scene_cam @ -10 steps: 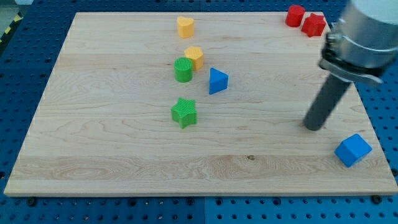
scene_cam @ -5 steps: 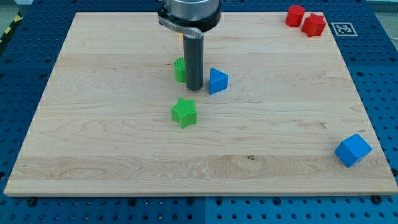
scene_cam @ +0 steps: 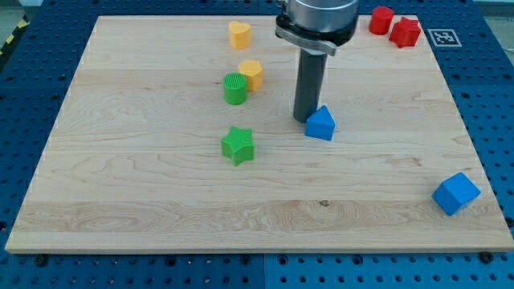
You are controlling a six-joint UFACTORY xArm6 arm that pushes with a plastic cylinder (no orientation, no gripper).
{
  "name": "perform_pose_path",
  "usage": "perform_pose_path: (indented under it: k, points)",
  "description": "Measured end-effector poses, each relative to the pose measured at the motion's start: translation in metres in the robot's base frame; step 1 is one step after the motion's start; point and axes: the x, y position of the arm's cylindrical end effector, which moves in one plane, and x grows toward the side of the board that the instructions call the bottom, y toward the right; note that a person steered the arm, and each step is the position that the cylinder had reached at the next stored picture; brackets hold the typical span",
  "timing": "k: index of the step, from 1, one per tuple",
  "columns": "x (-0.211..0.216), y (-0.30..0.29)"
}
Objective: Slide the blue triangle diagonally bottom right to the green star
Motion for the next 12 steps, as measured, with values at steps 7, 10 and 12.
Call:
perform_pose_path:
  k: [7,10,12]
  points:
    - [0.070,0.138]
    - [0.073,0.036]
    - [0.101,0.060]
